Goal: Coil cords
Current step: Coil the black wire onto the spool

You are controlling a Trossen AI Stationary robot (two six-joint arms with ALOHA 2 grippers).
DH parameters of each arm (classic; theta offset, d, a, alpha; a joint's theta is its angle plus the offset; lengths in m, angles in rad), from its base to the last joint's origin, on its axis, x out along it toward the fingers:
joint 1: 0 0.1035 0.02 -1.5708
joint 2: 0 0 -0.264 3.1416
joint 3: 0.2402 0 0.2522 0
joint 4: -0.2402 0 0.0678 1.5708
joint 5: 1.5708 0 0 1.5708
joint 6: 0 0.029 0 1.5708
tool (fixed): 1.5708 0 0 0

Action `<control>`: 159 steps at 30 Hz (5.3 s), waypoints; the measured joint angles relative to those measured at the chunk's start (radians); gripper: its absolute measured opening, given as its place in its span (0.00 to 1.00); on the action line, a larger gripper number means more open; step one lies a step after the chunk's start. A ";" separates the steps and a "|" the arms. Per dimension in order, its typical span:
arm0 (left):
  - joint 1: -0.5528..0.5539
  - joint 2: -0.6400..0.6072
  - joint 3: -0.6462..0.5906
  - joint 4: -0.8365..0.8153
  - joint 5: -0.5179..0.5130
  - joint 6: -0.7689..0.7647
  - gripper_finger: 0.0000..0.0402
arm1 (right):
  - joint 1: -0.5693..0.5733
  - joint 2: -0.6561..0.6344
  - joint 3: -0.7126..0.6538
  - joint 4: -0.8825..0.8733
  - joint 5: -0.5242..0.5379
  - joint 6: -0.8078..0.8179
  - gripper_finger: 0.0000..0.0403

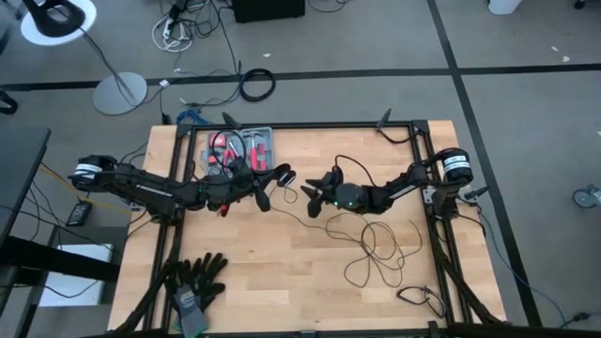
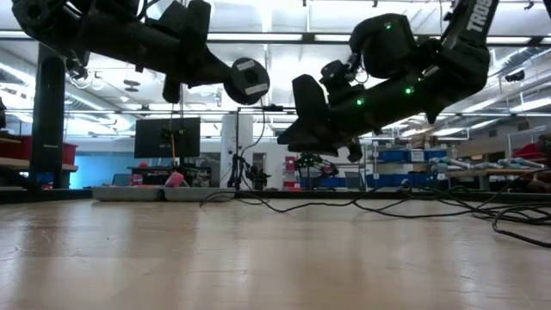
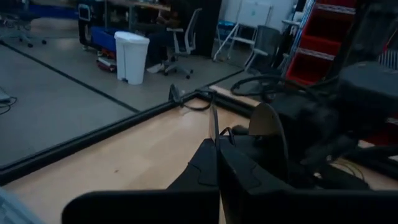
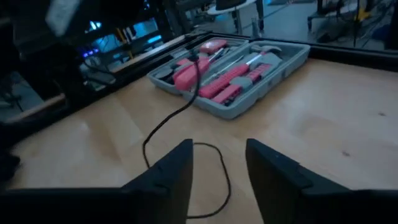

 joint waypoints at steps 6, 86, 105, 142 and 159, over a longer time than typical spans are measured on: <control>0.000 0.000 0.000 0.090 0.001 0.052 0.00 | -0.017 0.000 0.000 0.070 -0.050 0.015 0.48; 0.000 0.047 0.011 0.172 0.028 0.174 0.00 | 0.008 0.001 0.126 -0.026 -0.253 -0.072 0.00; 0.027 0.111 0.011 -0.055 0.012 -0.032 0.00 | 0.014 0.002 0.539 -0.720 -0.370 -0.196 0.00; 0.073 0.111 0.010 -0.156 0.274 -0.035 0.00 | -0.083 -0.084 0.708 -1.412 -0.408 -0.258 0.01; 0.073 0.109 0.009 -0.126 0.266 -0.058 0.00 | -0.043 -0.081 0.298 -0.852 -0.345 -0.108 0.04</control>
